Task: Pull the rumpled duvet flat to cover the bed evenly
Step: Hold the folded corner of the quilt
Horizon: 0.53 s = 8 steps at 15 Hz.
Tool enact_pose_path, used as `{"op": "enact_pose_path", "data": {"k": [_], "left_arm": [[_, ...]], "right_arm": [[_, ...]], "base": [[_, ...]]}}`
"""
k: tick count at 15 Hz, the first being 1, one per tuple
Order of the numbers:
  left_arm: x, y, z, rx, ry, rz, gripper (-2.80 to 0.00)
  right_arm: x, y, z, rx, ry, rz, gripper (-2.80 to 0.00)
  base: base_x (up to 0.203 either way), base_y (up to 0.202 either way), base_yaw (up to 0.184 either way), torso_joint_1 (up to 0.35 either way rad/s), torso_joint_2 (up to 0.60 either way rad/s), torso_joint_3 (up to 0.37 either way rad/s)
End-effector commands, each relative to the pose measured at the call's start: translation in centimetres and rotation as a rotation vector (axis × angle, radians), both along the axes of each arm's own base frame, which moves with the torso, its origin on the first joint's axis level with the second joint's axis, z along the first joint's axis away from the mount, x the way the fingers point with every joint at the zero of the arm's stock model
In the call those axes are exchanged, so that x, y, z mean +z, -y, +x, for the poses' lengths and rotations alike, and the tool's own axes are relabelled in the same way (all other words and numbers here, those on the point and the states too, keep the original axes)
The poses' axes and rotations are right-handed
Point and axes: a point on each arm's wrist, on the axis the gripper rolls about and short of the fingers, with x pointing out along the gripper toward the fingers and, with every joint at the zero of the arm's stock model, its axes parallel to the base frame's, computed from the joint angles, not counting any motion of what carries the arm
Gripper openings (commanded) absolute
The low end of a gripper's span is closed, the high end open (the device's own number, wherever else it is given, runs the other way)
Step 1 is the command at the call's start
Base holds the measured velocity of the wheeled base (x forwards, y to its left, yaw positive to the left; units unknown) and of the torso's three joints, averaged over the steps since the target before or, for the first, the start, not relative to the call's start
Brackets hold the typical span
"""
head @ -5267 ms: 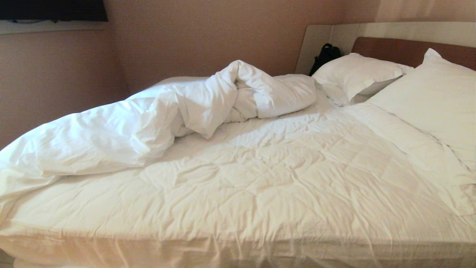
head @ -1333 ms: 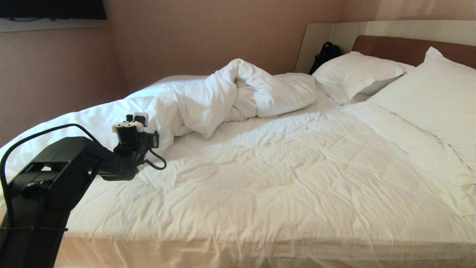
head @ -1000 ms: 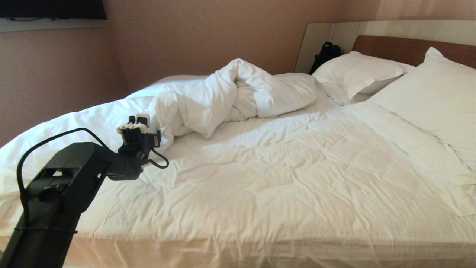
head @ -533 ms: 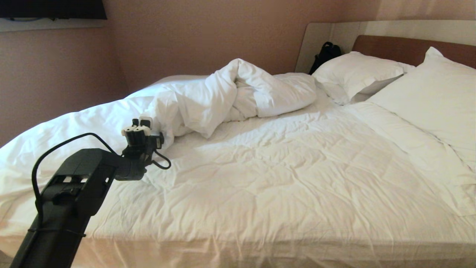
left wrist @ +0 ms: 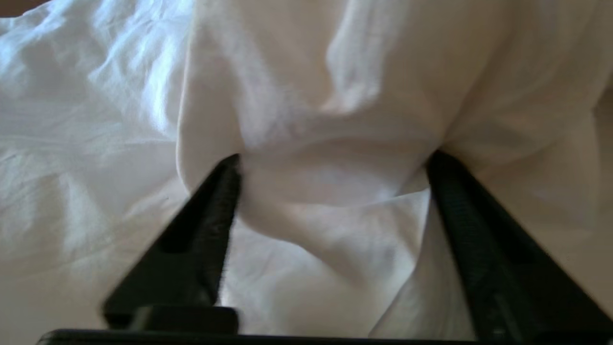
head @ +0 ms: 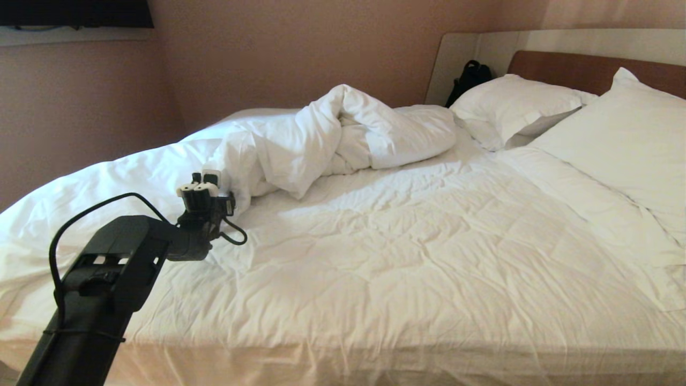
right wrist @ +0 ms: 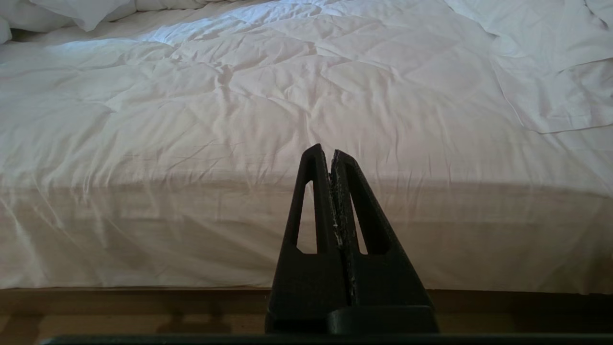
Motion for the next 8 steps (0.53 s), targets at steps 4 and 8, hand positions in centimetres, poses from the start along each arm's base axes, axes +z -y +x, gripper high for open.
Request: {"op": "enact_pose_path", "data": {"k": [4, 8], "left_arm": [[0.7, 0.0, 0.0, 0.003, 0.023, 0.001, -2.8], [1.8, 0.3, -0.2, 0.017, 0.045, -0.002, -2.8]], "right_arm": [[0.0, 0.0, 0.0, 0.0, -0.001, 0.0, -2.8], [0.0, 0.0, 0.0, 0.0, -0.001, 0.0, -2.8]], "base": [[0.0, 0.0, 0.0, 0.0, 0.0, 0.0], [0.0, 0.0, 0.0, 0.0, 0.0, 0.0]]}}
